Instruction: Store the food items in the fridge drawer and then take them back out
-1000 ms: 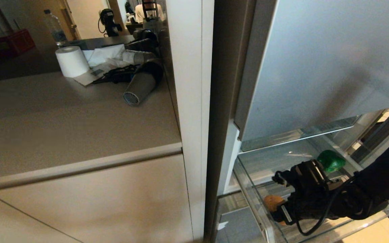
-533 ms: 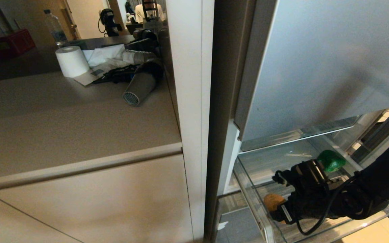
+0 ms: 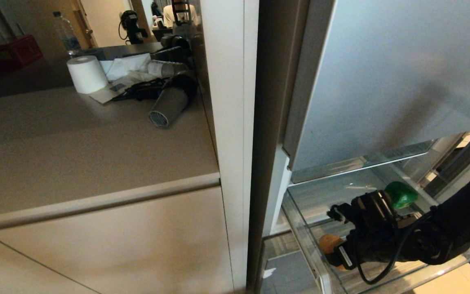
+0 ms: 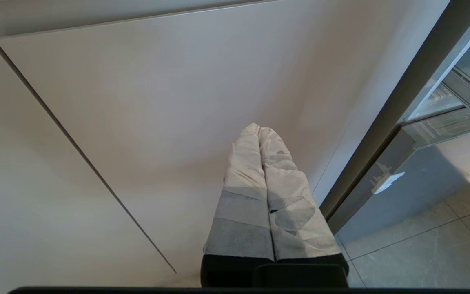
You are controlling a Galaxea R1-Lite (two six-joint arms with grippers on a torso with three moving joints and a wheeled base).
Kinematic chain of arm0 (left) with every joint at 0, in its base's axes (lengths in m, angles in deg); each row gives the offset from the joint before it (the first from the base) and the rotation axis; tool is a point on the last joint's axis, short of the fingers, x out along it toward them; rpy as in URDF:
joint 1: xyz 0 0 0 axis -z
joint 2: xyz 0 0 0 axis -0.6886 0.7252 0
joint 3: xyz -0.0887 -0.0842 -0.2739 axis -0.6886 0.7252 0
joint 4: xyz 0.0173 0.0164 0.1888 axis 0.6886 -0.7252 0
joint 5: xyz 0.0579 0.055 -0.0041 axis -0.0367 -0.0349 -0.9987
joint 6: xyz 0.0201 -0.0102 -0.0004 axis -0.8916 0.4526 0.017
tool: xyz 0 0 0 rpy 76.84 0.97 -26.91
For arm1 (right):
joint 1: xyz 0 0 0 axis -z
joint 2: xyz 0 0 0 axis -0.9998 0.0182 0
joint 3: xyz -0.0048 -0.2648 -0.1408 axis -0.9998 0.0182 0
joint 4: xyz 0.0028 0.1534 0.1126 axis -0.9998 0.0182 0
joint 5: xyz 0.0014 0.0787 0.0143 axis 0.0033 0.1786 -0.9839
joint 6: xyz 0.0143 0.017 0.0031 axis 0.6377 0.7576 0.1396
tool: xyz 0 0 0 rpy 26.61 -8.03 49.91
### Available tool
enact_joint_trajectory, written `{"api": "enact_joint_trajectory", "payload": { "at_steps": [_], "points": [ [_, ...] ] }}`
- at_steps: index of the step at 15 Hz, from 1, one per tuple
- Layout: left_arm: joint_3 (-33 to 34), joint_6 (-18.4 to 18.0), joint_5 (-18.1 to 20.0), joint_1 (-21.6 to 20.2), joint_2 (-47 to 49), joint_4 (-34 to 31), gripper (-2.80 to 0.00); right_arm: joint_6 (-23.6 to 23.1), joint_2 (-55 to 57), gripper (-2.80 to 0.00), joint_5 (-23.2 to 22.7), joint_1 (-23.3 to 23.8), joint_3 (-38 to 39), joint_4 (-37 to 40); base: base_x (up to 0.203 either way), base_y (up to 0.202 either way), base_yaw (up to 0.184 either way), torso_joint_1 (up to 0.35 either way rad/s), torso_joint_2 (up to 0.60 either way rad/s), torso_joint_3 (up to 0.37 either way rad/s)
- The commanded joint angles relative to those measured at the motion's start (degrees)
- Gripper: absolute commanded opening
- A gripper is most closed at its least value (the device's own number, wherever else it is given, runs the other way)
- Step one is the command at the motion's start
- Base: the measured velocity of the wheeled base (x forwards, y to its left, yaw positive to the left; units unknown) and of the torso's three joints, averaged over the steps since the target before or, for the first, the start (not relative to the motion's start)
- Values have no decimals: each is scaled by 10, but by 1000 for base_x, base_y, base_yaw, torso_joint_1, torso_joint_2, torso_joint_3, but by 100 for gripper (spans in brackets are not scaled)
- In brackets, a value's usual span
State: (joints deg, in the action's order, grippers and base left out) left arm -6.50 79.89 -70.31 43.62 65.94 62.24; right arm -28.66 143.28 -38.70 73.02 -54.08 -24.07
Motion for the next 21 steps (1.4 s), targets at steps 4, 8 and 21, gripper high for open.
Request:
{"api": "enact_joint_trajectory", "payload": {
  "at_steps": [4, 8, 21],
  "points": [
    [0, 0, 0, 0, 1, 0, -280, -7, -4, 0, -1, -8, 3, -2, 0, 0, 0, 0, 0, 0],
    [0, 0, 0, 0, 1, 0, -280, -8, -1, 0, 0, -12, 0, -2, 0, 0, 0, 0, 0, 0],
    [0, 0, 0, 0, 1, 0, -280, -6, 6, -280, 0, -11, 6, -1, 0, 0, 0, 0, 0, 0]
  ]
}}
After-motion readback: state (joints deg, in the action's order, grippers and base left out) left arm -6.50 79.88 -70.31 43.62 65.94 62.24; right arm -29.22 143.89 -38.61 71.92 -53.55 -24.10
